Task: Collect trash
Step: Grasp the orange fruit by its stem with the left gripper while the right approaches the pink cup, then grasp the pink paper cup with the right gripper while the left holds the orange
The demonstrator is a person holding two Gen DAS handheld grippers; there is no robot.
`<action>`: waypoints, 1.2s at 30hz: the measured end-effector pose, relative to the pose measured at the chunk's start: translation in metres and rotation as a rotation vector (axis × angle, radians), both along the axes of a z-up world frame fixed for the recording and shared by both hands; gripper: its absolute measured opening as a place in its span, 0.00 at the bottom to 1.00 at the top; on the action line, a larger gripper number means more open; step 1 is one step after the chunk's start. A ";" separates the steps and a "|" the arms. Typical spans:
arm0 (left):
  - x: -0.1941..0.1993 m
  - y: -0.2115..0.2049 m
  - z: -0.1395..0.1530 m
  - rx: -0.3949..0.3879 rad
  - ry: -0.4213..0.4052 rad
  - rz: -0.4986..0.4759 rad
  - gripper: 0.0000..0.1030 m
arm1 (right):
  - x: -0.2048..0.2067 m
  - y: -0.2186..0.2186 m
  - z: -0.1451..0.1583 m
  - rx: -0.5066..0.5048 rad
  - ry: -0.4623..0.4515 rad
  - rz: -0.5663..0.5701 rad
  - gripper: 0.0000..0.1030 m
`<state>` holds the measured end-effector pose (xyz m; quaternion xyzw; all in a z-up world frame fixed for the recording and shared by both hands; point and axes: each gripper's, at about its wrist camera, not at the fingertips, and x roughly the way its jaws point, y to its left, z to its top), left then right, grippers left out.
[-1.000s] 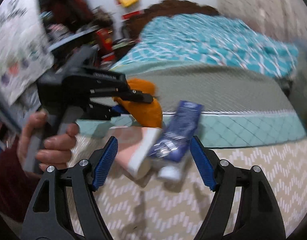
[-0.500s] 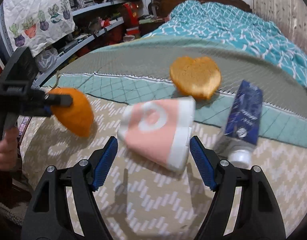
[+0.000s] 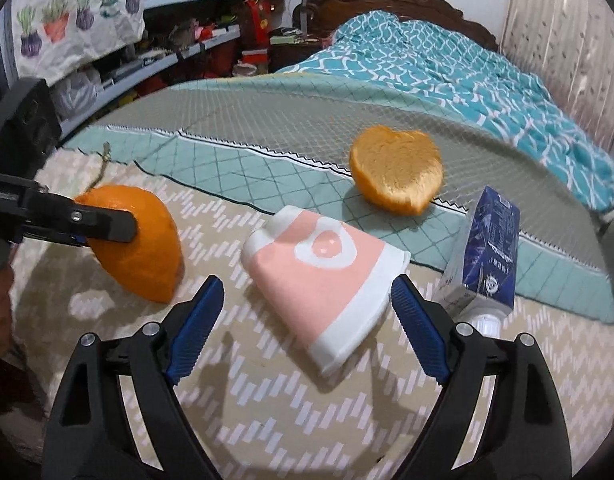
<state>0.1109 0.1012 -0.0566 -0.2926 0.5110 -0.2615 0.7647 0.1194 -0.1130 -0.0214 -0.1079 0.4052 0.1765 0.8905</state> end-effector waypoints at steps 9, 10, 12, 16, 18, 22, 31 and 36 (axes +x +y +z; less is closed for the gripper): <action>-0.006 -0.004 0.003 0.003 -0.014 -0.016 0.35 | 0.015 0.005 -0.007 -0.105 0.016 0.025 0.26; -0.006 -0.007 0.005 -0.005 -0.018 -0.024 0.35 | 0.011 0.003 -0.002 -0.070 0.020 0.030 0.23; -0.008 -0.010 0.009 -0.011 -0.031 -0.039 0.35 | -0.002 0.000 0.012 -0.012 -0.003 0.034 0.22; -0.009 -0.023 0.016 -0.004 -0.048 -0.071 0.35 | -0.027 -0.015 0.037 0.147 0.004 0.040 0.22; -0.010 -0.029 0.017 -0.001 -0.048 -0.086 0.35 | -0.038 -0.031 0.043 0.241 0.030 0.026 0.22; -0.010 -0.042 0.016 0.013 -0.040 -0.111 0.35 | -0.050 -0.061 0.041 0.363 0.083 -0.032 0.22; -0.013 -0.069 0.014 0.055 -0.038 -0.162 0.35 | -0.074 -0.097 0.013 0.401 0.134 -0.136 0.22; -0.018 -0.083 0.011 0.078 -0.034 -0.187 0.35 | -0.077 -0.104 0.006 0.423 0.146 -0.152 0.22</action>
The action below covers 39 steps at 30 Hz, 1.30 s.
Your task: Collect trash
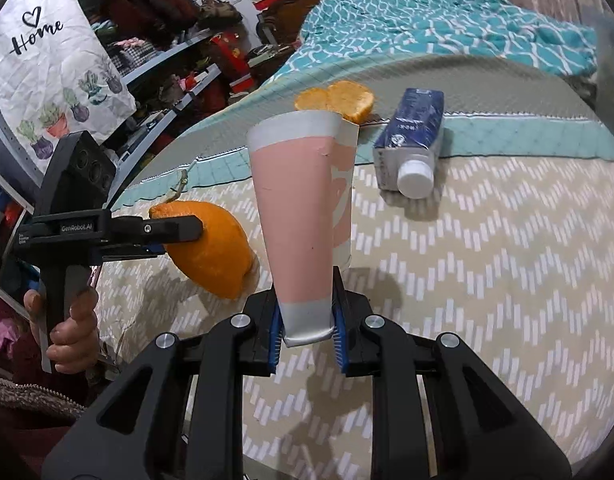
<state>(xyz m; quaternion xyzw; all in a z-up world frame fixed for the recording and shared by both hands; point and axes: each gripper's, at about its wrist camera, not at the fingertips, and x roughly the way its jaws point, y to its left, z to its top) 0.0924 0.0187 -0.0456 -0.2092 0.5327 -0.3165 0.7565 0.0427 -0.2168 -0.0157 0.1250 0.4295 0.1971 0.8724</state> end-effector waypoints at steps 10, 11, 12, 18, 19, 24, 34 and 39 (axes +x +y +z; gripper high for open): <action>-0.002 -0.018 0.008 0.014 -0.012 -0.025 0.34 | -0.002 -0.015 -0.001 0.035 -0.019 -0.024 0.22; -0.002 -0.020 0.008 0.012 -0.011 -0.032 0.33 | -0.003 -0.018 -0.002 0.040 -0.017 -0.028 0.22; -0.002 -0.023 0.008 0.014 -0.011 -0.038 0.33 | -0.005 -0.021 -0.003 0.045 -0.015 -0.034 0.22; -0.004 -0.038 0.011 0.021 -0.020 -0.070 0.28 | -0.008 -0.037 -0.005 0.065 -0.014 -0.065 0.22; -0.005 -0.042 0.011 0.024 -0.023 -0.077 0.28 | -0.009 -0.039 -0.005 0.067 -0.015 -0.068 0.22; -0.004 -0.040 0.012 0.042 -0.040 -0.066 0.29 | -0.008 -0.045 -0.010 0.083 -0.003 -0.082 0.22; 0.006 -0.041 0.002 0.086 -0.004 -0.019 0.58 | -0.012 -0.047 -0.011 0.099 -0.001 -0.088 0.22; 0.013 -0.054 0.004 0.089 -0.001 -0.032 0.74 | -0.013 -0.052 -0.011 0.100 -0.008 -0.101 0.23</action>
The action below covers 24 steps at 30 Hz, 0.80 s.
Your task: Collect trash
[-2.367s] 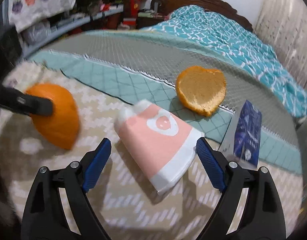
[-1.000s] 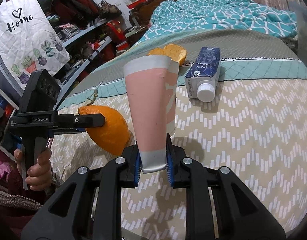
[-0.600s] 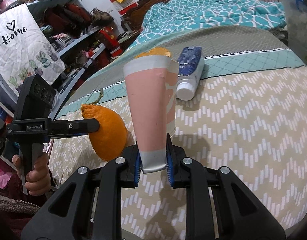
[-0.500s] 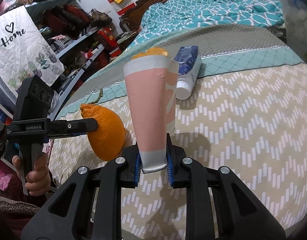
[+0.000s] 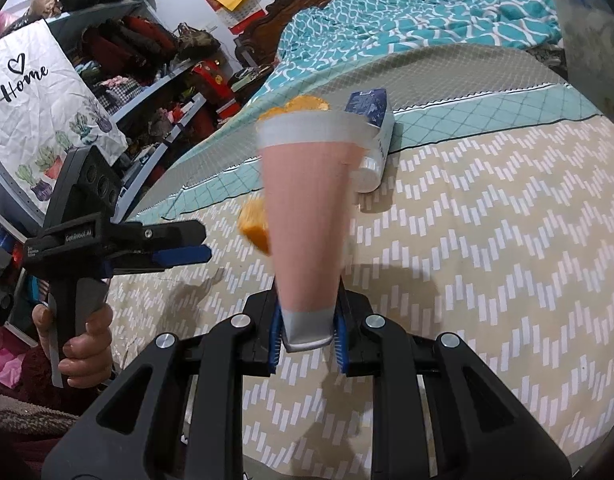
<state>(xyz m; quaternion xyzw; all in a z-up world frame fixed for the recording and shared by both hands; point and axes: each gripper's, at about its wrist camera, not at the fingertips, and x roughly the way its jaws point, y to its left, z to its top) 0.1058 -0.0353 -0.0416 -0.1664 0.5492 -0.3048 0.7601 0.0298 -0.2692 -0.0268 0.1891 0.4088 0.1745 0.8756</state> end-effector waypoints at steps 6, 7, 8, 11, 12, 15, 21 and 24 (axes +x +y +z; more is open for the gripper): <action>0.012 -0.023 0.009 0.018 -0.027 -0.032 0.77 | -0.002 -0.006 -0.002 0.000 -0.001 -0.018 0.22; 0.016 -0.024 0.008 0.015 -0.018 -0.029 0.78 | -0.002 -0.008 -0.002 0.002 0.001 -0.023 0.22; 0.020 -0.026 0.006 0.012 -0.009 -0.027 0.79 | -0.003 -0.009 -0.003 0.002 0.003 -0.026 0.22; 0.032 -0.031 -0.004 0.027 0.010 -0.017 0.77 | -0.004 -0.012 -0.004 0.005 0.006 -0.036 0.22; 0.035 -0.032 -0.008 0.029 0.018 -0.015 0.76 | -0.004 -0.013 -0.004 0.006 0.006 -0.040 0.22; 0.043 -0.041 -0.024 0.023 0.067 -0.037 0.52 | -0.006 -0.017 -0.004 0.009 0.007 -0.054 0.23; 0.033 -0.062 -0.022 0.043 0.090 -0.105 0.08 | -0.014 -0.042 0.003 0.015 -0.024 -0.110 0.23; 0.016 -0.073 0.004 0.017 0.026 -0.157 0.08 | -0.018 -0.065 0.003 0.023 -0.033 -0.164 0.23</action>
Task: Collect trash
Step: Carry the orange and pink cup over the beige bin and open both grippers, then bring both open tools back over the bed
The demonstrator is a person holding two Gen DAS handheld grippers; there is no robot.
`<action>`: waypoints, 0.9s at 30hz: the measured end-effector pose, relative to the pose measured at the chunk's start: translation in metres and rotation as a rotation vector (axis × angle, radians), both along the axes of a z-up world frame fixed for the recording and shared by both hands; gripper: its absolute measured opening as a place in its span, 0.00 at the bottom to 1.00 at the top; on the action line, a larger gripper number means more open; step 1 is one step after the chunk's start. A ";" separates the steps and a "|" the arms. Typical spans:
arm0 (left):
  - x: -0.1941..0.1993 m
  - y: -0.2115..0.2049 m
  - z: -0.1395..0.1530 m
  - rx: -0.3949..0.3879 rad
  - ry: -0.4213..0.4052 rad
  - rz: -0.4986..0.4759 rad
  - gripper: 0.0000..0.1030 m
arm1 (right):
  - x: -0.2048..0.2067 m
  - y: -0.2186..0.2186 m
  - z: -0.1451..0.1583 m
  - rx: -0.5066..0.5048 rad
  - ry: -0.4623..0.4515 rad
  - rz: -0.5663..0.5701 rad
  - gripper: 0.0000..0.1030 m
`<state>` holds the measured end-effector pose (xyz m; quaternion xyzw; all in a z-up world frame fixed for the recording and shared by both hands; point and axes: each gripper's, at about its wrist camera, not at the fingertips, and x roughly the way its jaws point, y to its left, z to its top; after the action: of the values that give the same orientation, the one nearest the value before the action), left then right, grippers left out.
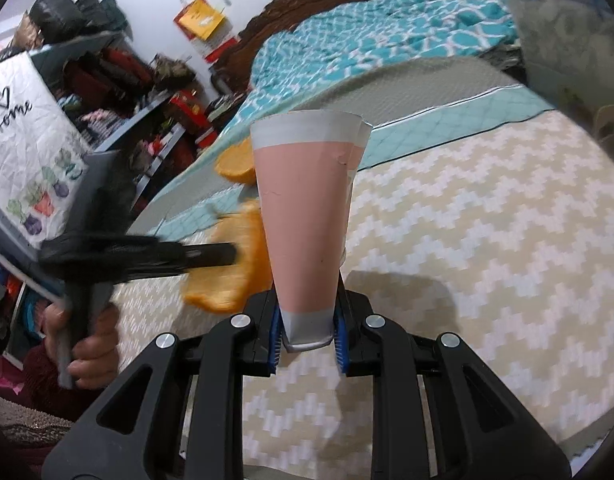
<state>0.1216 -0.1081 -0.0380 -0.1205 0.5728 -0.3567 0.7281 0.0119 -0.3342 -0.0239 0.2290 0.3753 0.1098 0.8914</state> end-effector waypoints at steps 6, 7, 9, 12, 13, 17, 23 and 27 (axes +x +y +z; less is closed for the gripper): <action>0.002 -0.078 0.030 -0.014 -0.043 -0.135 0.08 | -0.014 -0.068 -0.006 0.011 -0.010 -0.161 0.22; 0.005 -0.093 0.031 -0.009 -0.043 -0.156 0.08 | -0.018 -0.082 -0.006 0.007 -0.015 -0.195 0.22; 0.009 -0.138 0.035 -0.002 -0.055 -0.221 0.08 | -0.029 -0.113 -0.003 -0.008 -0.023 -0.268 0.22; 0.012 -0.214 0.039 0.006 -0.076 -0.327 0.08 | -0.044 -0.164 -0.001 -0.038 -0.021 -0.381 0.22; 0.012 -0.241 0.039 0.006 -0.082 -0.361 0.08 | -0.047 -0.180 -0.001 -0.049 -0.017 -0.415 0.22; 0.014 -0.342 0.037 0.013 -0.109 -0.457 0.12 | -0.048 -0.237 -0.003 -0.088 0.004 -0.523 0.26; 0.013 -0.406 0.015 0.083 -0.168 -0.438 0.68 | -0.056 -0.278 -0.016 -0.094 0.019 -0.682 0.79; 0.011 -0.369 0.016 0.054 -0.169 -0.423 0.67 | -0.074 -0.261 -0.012 -0.079 -0.045 -0.696 0.78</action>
<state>0.1326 -0.4769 -0.0224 0.0520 0.5316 -0.4946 0.6856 -0.0620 -0.5952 -0.0355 0.3060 0.2589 -0.2100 0.8918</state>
